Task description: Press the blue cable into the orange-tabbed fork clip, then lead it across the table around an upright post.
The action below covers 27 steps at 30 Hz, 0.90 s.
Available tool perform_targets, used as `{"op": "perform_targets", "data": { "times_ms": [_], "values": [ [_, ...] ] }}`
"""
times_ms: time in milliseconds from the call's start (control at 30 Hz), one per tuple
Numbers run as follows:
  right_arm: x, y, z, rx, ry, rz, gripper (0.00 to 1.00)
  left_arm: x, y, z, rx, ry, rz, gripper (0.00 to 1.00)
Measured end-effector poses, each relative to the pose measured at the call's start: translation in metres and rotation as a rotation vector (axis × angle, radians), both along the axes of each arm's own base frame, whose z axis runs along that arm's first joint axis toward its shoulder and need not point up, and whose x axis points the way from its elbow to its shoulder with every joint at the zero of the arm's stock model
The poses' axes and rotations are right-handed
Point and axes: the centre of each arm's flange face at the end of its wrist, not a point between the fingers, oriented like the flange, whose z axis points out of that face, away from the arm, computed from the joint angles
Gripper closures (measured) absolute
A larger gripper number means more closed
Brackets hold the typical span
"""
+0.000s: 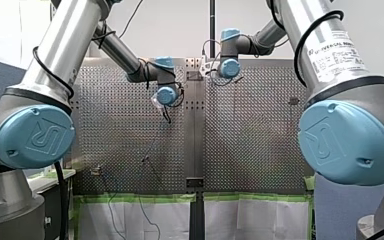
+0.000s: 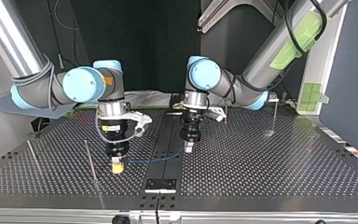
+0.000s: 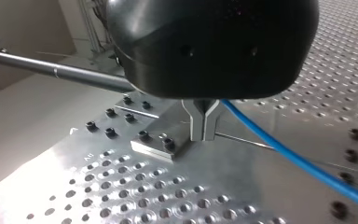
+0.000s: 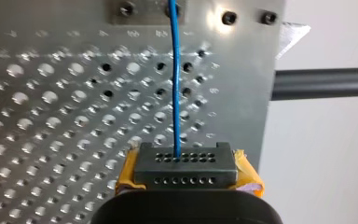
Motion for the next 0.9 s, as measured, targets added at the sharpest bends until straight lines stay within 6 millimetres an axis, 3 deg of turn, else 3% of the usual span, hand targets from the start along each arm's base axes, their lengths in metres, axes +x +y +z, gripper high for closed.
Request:
{"op": "perform_targets", "data": {
  "times_ms": [233,667,900],
  "values": [
    [-0.01,-0.004,0.012,-0.004,-0.02,-0.013,1.0,0.008,-0.006,0.022,-0.024,-0.016,-0.024,1.0],
    [-0.026,-0.013,0.015,0.009,-0.018,-0.047,1.0,0.016,-0.02,0.061,-0.067,-0.051,-0.081,1.0],
    [-0.044,-0.019,0.037,-0.008,-0.033,-0.076,1.0,0.015,-0.031,0.08,-0.078,-0.068,-0.103,1.0]
  ]
}}
